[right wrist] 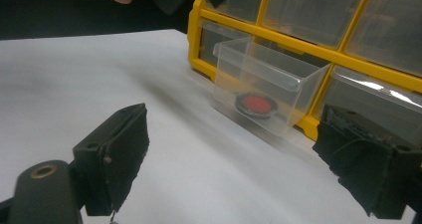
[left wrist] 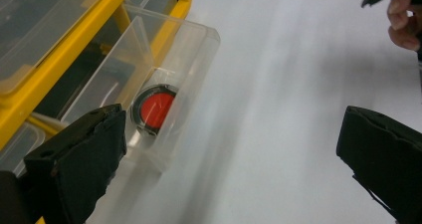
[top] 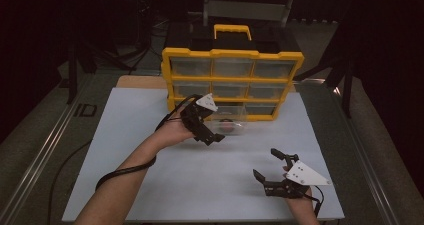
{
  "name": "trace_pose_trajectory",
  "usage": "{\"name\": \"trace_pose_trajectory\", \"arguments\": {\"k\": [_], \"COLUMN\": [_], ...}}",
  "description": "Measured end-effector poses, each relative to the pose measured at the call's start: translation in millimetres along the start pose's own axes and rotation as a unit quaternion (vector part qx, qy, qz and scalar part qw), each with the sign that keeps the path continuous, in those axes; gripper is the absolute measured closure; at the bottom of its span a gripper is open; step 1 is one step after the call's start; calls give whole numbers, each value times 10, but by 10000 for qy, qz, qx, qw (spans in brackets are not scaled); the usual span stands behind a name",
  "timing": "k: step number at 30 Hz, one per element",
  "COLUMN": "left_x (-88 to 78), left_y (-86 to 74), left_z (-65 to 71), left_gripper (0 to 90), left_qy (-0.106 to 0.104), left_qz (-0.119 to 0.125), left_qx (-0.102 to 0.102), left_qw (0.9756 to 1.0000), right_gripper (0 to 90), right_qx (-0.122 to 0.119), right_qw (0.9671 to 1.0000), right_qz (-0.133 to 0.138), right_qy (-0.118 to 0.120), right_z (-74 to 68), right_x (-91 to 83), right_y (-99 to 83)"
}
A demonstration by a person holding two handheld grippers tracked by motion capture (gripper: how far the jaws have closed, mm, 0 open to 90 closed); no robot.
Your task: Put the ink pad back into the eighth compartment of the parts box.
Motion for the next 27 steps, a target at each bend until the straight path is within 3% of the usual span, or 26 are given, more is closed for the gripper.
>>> {"name": "trace_pose_trajectory", "arguments": {"k": [10, 27], "left_x": [-239, -532], "left_y": [-233, -520], "left_z": [55, 222], "left_gripper": [1, 1], "left_qy": [107, 116], "left_qz": [234, 355], "left_qx": [-90, -137], "left_qw": [9996, 9992], "right_gripper": [129, 129], "right_qx": [-28, -35], "right_qw": [10000, 10000], "right_qz": [-5, -8], "right_qy": [-4, 5], "right_z": [-7, -19], "right_x": [6, 14], "right_y": [3, 4]}}
Point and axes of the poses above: each handheld gripper's, and its own axes: x roughly forward along the jaws, y roughly out of its top, z roughly to its right, the point moved 6 cm from there along x, roughly forward along the jaws, and after that the axes turned 6 degrees about -x, right-handed, at the moved point
